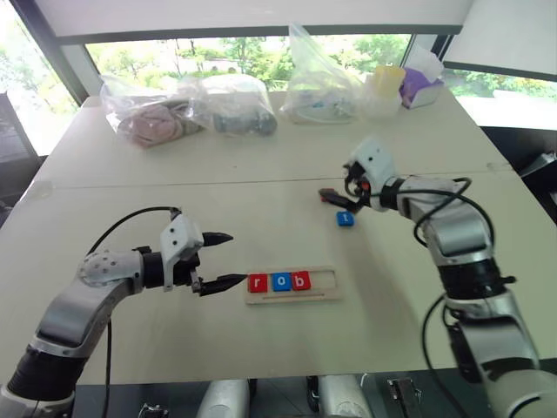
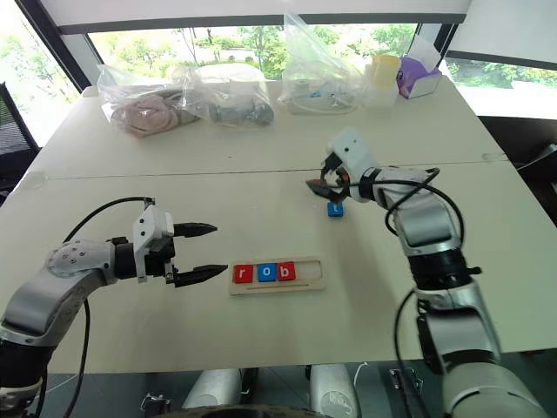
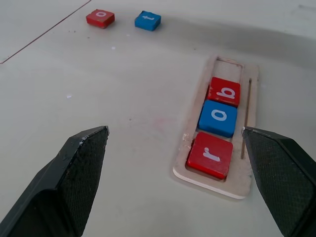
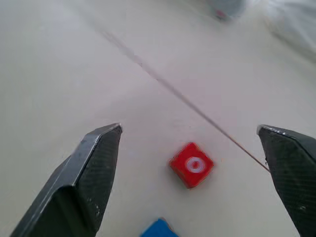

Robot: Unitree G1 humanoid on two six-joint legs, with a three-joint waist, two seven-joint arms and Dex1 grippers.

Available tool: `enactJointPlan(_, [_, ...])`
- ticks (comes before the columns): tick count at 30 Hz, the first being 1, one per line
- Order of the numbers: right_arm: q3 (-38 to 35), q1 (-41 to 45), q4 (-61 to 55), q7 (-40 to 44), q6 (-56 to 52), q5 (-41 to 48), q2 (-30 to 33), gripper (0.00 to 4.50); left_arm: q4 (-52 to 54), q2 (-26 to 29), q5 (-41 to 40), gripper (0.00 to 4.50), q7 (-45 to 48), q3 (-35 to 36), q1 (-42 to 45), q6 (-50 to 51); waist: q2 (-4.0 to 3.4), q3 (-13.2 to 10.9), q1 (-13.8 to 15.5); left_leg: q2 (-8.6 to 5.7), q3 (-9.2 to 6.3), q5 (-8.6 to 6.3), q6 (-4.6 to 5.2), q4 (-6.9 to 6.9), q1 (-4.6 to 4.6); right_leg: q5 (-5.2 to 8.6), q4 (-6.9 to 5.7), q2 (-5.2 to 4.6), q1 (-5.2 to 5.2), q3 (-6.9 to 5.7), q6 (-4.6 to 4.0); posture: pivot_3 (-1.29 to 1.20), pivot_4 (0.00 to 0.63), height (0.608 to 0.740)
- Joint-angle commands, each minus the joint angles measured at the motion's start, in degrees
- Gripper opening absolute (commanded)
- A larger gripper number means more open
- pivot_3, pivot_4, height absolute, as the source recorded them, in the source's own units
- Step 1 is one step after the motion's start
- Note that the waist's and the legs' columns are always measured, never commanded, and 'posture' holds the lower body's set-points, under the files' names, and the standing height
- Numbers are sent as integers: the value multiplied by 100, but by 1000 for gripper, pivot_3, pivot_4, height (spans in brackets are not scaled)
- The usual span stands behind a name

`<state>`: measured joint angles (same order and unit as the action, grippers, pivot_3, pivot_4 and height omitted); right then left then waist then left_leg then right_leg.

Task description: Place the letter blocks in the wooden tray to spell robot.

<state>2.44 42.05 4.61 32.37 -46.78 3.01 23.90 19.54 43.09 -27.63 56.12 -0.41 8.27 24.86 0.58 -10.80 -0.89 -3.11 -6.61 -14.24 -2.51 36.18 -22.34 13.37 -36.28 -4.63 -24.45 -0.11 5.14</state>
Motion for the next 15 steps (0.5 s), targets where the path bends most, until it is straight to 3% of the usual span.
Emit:
enactJointPlan(1, [-580,311,450,-1319,-539,7,-862,4430,124,-13,-66,4500,-11,119,142,-4,-1,0,-2,-1,0,1,-1,-1,0,0,-2,2,-2,0,0,0,150,740])
enactJointPlan(5, [-800,512,1005,-2250,-465,-90,-1553,4430,124,22,-64,4500,70,168,169,-73,-4,0,-20,-1,3,2,-3,-3,0,-4,-8,6,-9,4,-2,0,150,740])
enactJointPlan(15, [-535,627,1750,-2631,-299,-173,-1682,4430,32,-265,-327,4500,-119,637,288,-166,-4,1,-30,-5,4,3,-2,0,1,-11,-8,9,-5,4,9,0,150,740])
